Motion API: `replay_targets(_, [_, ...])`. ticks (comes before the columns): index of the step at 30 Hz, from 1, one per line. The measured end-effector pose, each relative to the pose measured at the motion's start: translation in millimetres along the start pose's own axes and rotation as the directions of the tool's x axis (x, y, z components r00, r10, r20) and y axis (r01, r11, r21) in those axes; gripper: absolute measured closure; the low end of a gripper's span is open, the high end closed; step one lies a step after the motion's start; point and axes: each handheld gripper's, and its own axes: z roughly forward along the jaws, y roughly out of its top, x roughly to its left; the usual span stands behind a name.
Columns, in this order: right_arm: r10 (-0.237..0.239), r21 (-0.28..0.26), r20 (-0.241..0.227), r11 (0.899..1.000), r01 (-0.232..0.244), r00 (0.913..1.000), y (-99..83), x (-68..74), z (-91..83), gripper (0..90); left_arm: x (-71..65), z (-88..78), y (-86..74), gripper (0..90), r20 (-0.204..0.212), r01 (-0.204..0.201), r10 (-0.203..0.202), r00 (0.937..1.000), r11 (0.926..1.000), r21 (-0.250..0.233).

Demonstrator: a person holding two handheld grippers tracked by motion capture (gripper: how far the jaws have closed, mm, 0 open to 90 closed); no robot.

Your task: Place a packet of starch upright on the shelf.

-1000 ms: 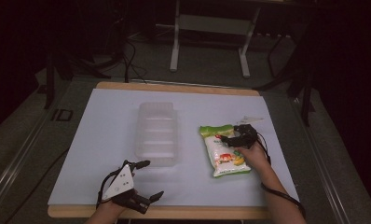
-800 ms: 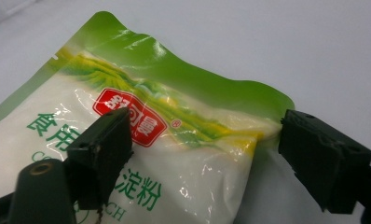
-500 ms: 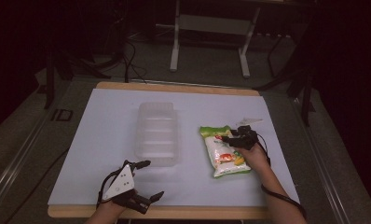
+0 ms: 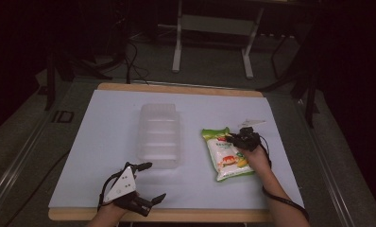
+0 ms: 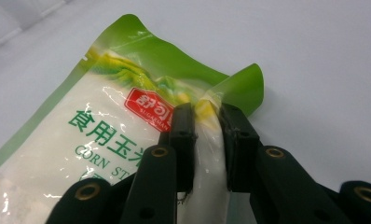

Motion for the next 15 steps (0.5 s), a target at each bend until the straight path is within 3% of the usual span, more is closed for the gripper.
replay_targets(6, [-0.011, -0.012, -0.006, 1.000, 0.011, 0.9999, 3.8, 3.2, -2.1, 77.3, 0.4, -0.5, 0.1, 0.0, -0.002, 0.001, -0.001, 1.0000, 1.0000, -0.001])
replay_targets(15, [-0.044, -0.095, -0.024, 0.995, 0.042, 0.9987, 15.5, 16.4, -19.2, 77.9, 0.3, -1.2, 0.3, 0.0, -0.005, 0.002, -0.002, 1.0000, 1.0000, -0.007])
